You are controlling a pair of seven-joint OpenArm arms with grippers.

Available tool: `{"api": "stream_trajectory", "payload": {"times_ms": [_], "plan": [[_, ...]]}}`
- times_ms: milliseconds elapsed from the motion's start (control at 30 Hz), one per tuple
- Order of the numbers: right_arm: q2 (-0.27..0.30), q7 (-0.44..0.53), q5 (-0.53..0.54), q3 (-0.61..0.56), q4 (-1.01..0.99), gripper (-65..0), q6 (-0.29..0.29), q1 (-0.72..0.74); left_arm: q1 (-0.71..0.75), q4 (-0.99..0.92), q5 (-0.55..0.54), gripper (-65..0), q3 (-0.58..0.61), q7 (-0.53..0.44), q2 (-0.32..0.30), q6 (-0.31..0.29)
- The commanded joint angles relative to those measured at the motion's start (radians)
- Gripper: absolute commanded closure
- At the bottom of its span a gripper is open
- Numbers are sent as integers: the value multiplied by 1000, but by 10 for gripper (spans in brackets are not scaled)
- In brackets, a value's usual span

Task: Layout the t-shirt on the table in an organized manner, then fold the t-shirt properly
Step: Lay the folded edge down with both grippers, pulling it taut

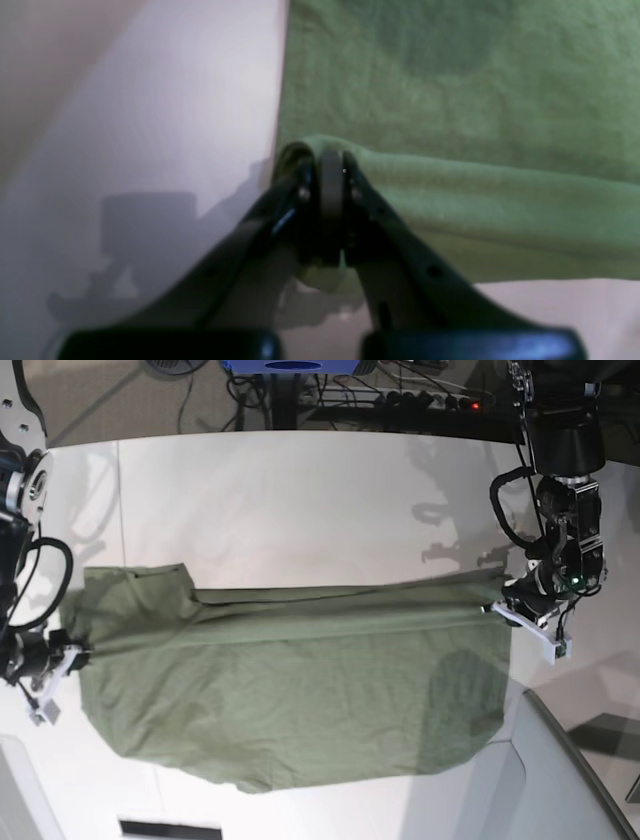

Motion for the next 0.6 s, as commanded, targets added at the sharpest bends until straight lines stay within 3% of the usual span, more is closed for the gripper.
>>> {"api": "stream_trajectory", "payload": {"times_ms": [0,400,467,567], "plan": [[14,33,10,0,-11,0,1,38,-16,3,-2,0,-6,-28,-17,3],[13,134,9,1,-112,-12,1,60,-59,-79,-2,0,2,-162,-15,3],[13,158,9,6,-112,-81,1,58,-79,-79,-2,0,3,-162,-15,3],[13,168,10,9,-108,-266,1,57,-99,-78,-2,0,-4,-160,-15,3]]}}
